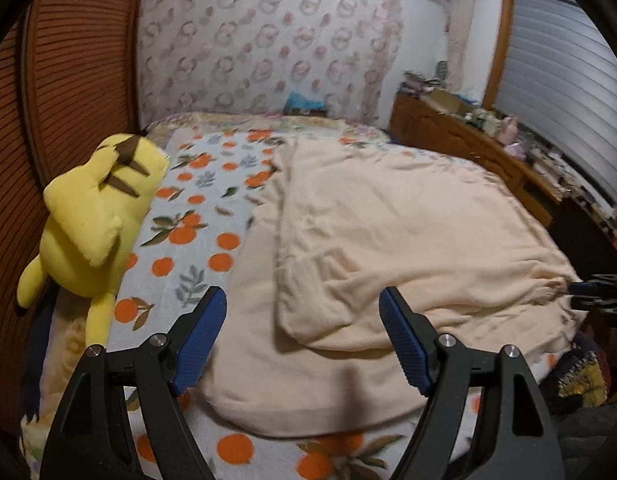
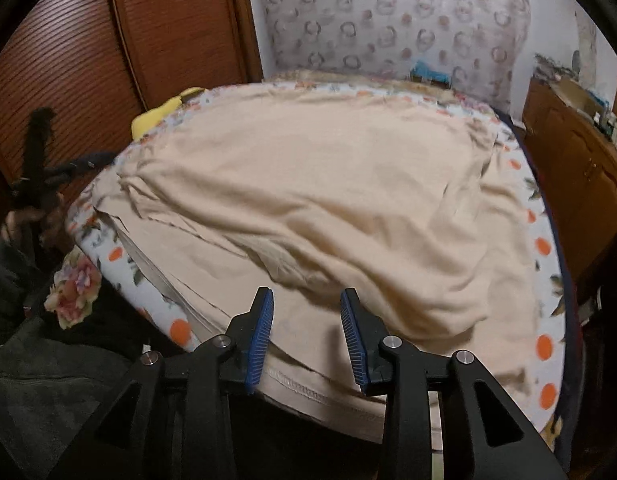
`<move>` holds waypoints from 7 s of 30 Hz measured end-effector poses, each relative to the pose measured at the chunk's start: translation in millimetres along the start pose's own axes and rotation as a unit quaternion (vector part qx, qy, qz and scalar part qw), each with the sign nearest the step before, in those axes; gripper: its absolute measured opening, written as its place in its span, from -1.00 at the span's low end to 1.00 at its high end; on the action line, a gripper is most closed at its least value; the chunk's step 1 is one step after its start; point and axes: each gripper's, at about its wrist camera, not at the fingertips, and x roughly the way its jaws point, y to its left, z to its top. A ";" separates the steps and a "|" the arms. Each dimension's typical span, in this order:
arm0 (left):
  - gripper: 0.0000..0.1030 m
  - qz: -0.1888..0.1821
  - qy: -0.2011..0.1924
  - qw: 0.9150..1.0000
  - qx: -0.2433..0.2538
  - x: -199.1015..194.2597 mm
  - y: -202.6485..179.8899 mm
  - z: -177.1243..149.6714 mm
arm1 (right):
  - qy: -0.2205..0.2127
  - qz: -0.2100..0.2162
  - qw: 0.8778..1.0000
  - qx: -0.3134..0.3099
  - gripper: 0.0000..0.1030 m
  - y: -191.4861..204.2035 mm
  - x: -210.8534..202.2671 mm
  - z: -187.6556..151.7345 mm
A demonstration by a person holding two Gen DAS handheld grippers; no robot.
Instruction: Fold small clothes
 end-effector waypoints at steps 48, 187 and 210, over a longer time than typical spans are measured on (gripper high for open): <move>0.02 -0.040 0.024 0.999 0.013 -17.4 -35.0 -8.4 | -0.038 -0.012 0.999 -0.016 -0.25 17.7 -10.8 12.4; 0.59 -0.093 -0.007 0.994 0.060 72.2 -105.8 63.6 | -0.078 -0.151 0.984 0.053 -0.23 -166.3 78.2 210.2; 0.59 -0.099 0.013 0.990 0.096 83.5 -144.5 52.5 | -0.008 -0.044 0.998 -0.038 -0.23 -38.5 102.2 79.6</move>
